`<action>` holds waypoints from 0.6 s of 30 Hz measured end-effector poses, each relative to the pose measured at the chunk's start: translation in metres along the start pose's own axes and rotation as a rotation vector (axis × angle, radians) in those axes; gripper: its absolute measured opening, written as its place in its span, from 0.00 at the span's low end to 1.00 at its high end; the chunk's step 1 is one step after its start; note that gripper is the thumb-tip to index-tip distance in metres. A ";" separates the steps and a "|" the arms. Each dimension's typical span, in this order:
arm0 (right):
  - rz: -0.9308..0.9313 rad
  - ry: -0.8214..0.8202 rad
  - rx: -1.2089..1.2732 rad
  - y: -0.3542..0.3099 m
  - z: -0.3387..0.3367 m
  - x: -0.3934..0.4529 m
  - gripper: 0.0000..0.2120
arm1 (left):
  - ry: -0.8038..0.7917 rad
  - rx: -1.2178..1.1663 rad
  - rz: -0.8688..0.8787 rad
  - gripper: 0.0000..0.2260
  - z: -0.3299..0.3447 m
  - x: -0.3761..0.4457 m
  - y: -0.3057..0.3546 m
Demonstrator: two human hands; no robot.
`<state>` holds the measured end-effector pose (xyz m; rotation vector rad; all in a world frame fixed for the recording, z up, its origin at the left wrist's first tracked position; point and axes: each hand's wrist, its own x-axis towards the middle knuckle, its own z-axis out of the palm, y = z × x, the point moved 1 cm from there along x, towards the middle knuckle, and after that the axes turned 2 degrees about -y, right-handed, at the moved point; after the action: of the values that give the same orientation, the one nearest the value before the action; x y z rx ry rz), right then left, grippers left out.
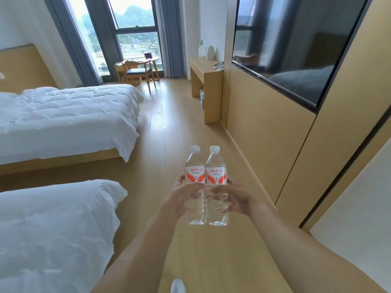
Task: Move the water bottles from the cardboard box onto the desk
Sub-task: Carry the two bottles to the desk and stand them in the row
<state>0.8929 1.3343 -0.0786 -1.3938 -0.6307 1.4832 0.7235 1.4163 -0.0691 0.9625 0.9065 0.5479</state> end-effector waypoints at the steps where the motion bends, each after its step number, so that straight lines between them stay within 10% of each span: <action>1: 0.002 0.009 0.001 -0.007 -0.002 0.015 0.28 | -0.004 -0.008 0.001 0.36 -0.002 0.016 0.005; 18: -0.026 0.080 -0.073 -0.168 -0.012 0.297 0.22 | -0.112 0.006 -0.023 0.24 -0.068 0.305 0.168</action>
<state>0.9906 1.6611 -0.0673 -1.4872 -0.6562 1.3889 0.8248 1.7558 -0.0638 0.9770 0.8183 0.4676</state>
